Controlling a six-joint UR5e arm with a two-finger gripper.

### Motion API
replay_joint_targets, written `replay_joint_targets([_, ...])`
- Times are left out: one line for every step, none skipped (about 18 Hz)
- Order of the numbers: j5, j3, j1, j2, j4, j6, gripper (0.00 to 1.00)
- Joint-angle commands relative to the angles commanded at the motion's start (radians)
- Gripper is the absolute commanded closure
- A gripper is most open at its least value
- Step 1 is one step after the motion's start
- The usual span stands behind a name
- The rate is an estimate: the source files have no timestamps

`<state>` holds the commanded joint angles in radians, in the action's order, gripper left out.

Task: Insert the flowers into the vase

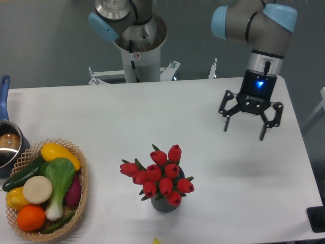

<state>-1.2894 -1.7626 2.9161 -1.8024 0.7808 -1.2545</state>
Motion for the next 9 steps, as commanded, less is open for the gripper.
replay_joint_targets([-0.04,0.002,0.002,-0.003,0.0,-0.018,0.0])
replay_joint_targets([-0.069,0.005,0.002,-0.006,0.003,-0.028,0.0])
replay_joint_targets([-0.1,0.003,0.005,-0.006,0.005,-0.031,0.0])
replay_joint_targets([-0.128,0.003,0.006,-0.008,0.005,-0.034,0.0])
replay_joint_targets([-0.145,0.003,0.009,-0.008,0.005,-0.039,0.0])
replay_joint_targets([-0.155,0.0,0.014,-0.008,0.006,-0.049,0.0])
replay_joint_targets([-0.166,-0.003,0.02,-0.008,0.006,-0.058,0.0])
replay_joint_targets([-0.18,-0.011,0.034,-0.009,0.008,-0.057,0.0])
replay_joint_targets([-0.183,-0.02,0.049,-0.011,0.009,-0.059,0.0])
